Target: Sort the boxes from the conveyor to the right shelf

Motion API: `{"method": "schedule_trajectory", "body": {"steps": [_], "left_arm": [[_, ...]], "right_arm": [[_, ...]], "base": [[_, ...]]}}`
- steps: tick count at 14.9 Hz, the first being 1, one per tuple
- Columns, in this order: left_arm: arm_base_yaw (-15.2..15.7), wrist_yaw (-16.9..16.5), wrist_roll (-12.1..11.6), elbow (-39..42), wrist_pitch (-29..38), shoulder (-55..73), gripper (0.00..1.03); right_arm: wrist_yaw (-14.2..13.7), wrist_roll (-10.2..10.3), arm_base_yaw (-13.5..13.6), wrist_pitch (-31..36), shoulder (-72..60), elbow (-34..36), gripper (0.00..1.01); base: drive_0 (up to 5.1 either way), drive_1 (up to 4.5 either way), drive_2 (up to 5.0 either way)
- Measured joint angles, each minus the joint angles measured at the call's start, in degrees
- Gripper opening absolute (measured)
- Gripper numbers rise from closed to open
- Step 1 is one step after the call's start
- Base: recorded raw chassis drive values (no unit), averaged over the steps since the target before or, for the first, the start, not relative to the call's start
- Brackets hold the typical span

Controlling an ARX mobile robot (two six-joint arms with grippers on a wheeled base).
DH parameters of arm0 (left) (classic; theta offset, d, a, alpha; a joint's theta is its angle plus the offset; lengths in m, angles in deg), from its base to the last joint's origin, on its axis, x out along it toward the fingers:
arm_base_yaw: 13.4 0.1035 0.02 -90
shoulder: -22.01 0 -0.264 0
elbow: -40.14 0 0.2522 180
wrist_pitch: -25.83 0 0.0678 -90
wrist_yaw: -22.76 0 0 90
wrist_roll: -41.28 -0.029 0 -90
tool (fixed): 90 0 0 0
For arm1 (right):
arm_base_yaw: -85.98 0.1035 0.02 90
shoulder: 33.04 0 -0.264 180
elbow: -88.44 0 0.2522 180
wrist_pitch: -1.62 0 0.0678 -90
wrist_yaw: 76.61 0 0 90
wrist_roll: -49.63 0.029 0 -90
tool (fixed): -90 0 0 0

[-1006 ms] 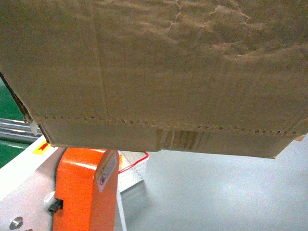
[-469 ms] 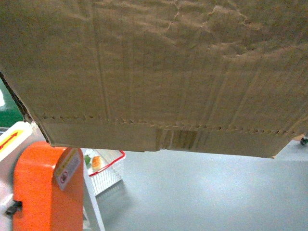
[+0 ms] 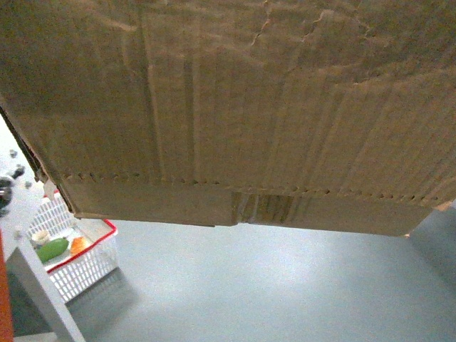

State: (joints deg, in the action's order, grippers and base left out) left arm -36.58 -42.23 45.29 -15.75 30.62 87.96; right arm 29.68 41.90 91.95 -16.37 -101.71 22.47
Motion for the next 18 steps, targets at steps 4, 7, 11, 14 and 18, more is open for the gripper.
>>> {"method": "schedule_trajectory", "body": {"steps": [4,7,11,14,18], "left_arm": [[0.0,0.0,0.0,0.0,0.2,0.1,0.02],[-0.2,0.0,0.0,0.0,0.0,0.2,0.02],[-0.2,0.1,0.0,0.0,0.0,0.2,0.02],[-0.2,0.1,0.0,0.0,0.0,0.2,0.02],[-0.2,0.1,0.0,0.0,0.0,0.2,0.02]], "right_arm": [[0.0,-0.1,0.0,0.3,0.0,0.0,0.02],[-0.1,-0.3,0.0,0.1,0.0,0.0,0.02],[-0.1,-0.3,0.0,0.1,0.0,0.0,0.02],[-0.1,-0.3,0.0,0.1,0.0,0.0,0.02],[-0.1,-0.3,0.0,0.1,0.0,0.0,0.02]], "base": [[0.5,-2.42,-2.4],[-1.3,-1.32,-1.3],[-1.6,-1.55,-1.6],[-1.5,-1.53,-1.5],[-1.5,-1.48,-1.5]]}}
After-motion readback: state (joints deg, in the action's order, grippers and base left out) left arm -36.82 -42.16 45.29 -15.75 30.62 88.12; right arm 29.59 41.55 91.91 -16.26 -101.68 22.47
